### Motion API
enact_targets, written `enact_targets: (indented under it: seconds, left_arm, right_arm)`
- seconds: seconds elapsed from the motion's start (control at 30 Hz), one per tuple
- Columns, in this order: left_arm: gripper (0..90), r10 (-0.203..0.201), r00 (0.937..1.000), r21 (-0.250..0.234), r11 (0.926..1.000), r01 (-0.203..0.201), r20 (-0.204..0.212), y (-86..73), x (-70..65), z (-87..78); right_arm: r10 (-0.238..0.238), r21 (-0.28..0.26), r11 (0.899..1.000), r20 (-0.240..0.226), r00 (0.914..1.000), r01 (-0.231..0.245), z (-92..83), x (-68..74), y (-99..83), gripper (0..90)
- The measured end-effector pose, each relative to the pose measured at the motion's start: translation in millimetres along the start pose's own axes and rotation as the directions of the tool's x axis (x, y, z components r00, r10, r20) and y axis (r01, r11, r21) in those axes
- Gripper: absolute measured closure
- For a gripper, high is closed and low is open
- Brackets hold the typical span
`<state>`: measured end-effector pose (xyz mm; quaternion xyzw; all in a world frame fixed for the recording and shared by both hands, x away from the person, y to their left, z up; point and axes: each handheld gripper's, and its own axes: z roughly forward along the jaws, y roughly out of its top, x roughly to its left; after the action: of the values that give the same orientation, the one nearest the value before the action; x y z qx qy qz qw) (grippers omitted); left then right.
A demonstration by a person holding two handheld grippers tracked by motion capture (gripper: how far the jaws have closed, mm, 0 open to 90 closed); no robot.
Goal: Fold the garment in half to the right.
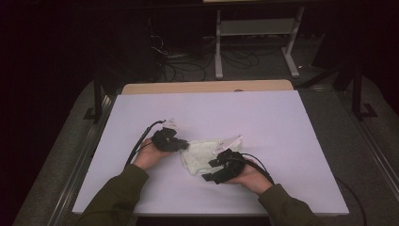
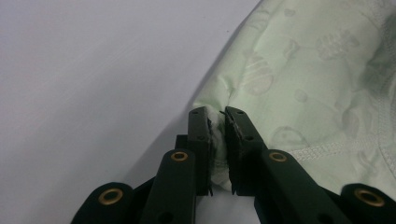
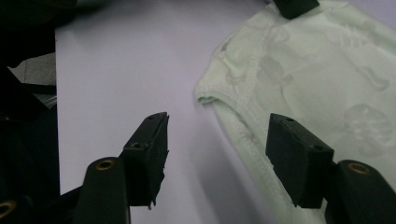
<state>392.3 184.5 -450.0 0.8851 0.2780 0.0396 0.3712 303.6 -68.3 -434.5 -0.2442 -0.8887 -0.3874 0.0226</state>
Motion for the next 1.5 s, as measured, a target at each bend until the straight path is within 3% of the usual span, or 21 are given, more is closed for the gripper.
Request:
enact_targets:
  seconds: [0.3,0.83,1.23,1.5]
  left_arm:
    - [81.3,0.000,1.0000,0.003,1.0000,0.000,-0.002,0.2,-0.1,0.0]
    - [81.3,0.019,0.9998,0.007,0.9998,-0.019,-0.011,0.5,-1.2,-0.2]
    - [81.2,0.014,0.9999,0.005,0.9999,-0.014,-0.009,0.4,-1.2,-0.1]
    - [81.2,0.014,0.9999,0.007,0.9999,-0.014,-0.008,0.4,-0.9,-0.2]
  right_arm:
    - [0.023,-0.028,0.999,0.028,0.9994,-0.022,8.0,-3.8,16.3,43.4]
    - [-0.023,-0.001,1.000,0.041,0.9989,0.023,45.7,5.8,43.5,59.0]
    - [-0.069,0.073,0.995,0.090,0.9935,0.063,60.0,9.5,43.4,66.6]
    - [-0.116,0.078,0.991,0.134,0.9841,0.106,62.4,16.2,41.7,69.2]
